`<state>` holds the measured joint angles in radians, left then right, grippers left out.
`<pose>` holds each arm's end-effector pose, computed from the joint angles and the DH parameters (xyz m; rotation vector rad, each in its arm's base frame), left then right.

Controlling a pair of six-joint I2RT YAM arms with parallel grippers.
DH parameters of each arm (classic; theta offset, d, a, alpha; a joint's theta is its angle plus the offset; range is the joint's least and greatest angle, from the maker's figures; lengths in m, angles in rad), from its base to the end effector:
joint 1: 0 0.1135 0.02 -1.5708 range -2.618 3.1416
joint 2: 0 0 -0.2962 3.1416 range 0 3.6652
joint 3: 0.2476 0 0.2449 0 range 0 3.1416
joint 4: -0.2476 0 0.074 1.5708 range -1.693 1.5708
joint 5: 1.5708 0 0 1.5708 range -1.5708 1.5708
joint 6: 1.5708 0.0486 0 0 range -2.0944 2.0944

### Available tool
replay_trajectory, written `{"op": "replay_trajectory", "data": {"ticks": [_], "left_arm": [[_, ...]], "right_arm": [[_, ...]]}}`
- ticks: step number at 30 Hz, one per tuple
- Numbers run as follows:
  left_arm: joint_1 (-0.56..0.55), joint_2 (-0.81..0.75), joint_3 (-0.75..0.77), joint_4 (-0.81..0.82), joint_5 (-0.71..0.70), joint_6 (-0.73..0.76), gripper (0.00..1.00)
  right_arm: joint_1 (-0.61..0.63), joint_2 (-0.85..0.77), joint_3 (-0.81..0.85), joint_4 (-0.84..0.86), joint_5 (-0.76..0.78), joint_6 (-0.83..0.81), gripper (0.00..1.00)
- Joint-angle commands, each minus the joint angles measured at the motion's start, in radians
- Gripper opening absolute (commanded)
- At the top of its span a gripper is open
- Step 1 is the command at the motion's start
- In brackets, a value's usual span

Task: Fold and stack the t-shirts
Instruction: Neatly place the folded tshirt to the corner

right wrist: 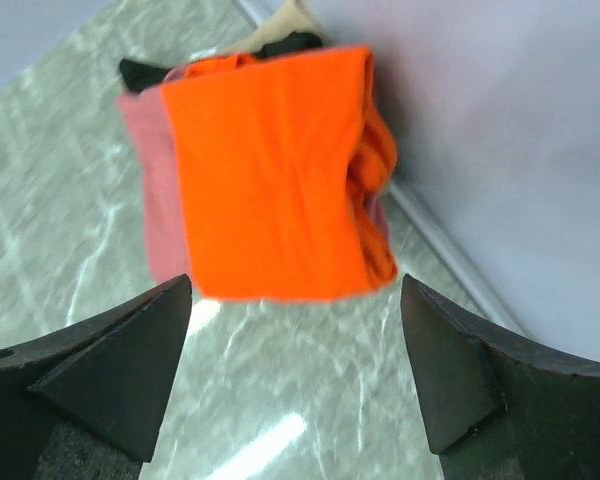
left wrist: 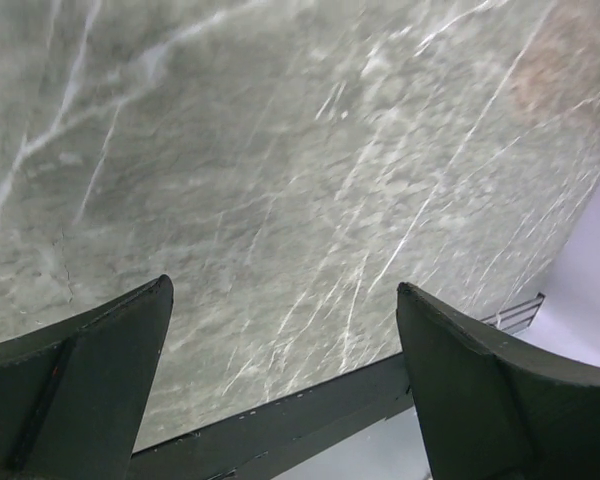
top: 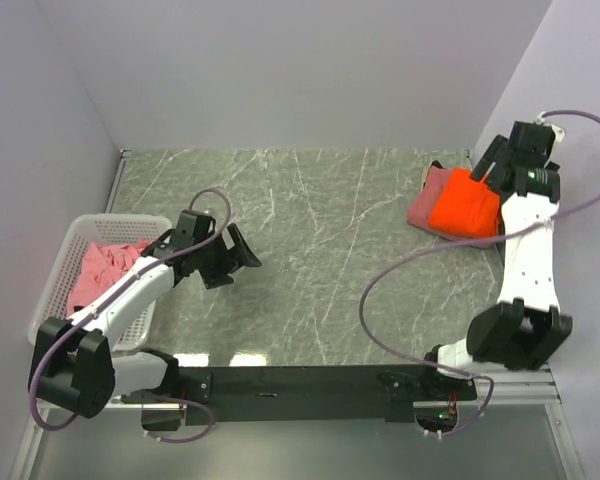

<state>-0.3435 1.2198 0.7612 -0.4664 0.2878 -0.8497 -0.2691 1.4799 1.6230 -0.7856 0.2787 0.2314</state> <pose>0.2121 -0.0905 0.2440 -0.5386 2.5950 -0.8150 0.3013 -0.0970 0.4294 0.6940 2.0918 -0.3291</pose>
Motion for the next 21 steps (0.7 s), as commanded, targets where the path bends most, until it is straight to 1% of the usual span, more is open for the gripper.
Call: {"op": "replay_trajectory", "data": {"ticks": [1, 3, 5, 6, 8, 10, 11, 12, 13, 14, 16, 17, 20, 21], "left_arm": [[0.006, -0.049, 0.092, -0.06, -0.059, 0.046, 0.99], [0.006, -0.072, 0.131, -0.103, -0.087, 0.051, 0.99], [0.006, -0.1, 0.161, -0.132, -0.127, 0.058, 0.99], [0.006, -0.112, 0.167, -0.155, -0.139, 0.06, 0.99], [0.006, -0.146, 0.176, -0.172, -0.17, 0.067, 0.99], [0.006, -0.167, 0.179, -0.192, -0.19, 0.07, 0.99], [0.006, -0.187, 0.176, -0.198, -0.202, 0.07, 0.99], [0.006, -0.197, 0.175, -0.201, -0.208, 0.07, 0.99], [0.006, -0.207, 0.171, -0.205, -0.214, 0.07, 0.99], [0.006, -0.224, 0.167, -0.207, -0.223, 0.067, 0.99], [0.006, -0.244, 0.161, -0.207, -0.228, 0.061, 0.99], [0.006, -0.259, 0.156, -0.206, -0.231, 0.061, 0.99], [0.006, -0.287, 0.15, -0.201, -0.234, 0.055, 0.99], [0.006, -0.292, 0.145, -0.196, -0.236, 0.055, 0.99]], "right_arm": [[0.022, -0.16, -0.069, 0.017, -0.07, 0.026, 0.92], [0.053, -0.248, -0.116, 0.04, -0.151, 0.04, 0.92], [0.1, -0.303, -0.171, 0.075, -0.193, 0.042, 0.92], [0.181, -0.346, -0.192, 0.08, -0.2, 0.042, 0.92], [0.264, -0.384, -0.259, 0.082, -0.2, 0.045, 0.93], [0.374, -0.429, -0.325, 0.092, -0.258, 0.098, 0.93], [0.407, -0.446, -0.41, 0.107, -0.275, 0.124, 0.93], [0.438, -0.478, -0.46, 0.126, -0.297, 0.178, 0.93], [0.503, -0.49, -0.507, 0.162, -0.306, 0.204, 0.93], [0.534, -0.501, -0.587, 0.177, -0.326, 0.23, 0.93], [0.609, -0.512, -0.652, 0.212, -0.331, 0.302, 0.93], [0.687, -0.512, -0.698, 0.221, -0.314, 0.321, 0.93], [0.818, -0.504, -0.745, 0.233, -0.282, 0.378, 0.93], [0.84, -0.501, -0.752, 0.233, -0.256, 0.396, 0.93]]}}
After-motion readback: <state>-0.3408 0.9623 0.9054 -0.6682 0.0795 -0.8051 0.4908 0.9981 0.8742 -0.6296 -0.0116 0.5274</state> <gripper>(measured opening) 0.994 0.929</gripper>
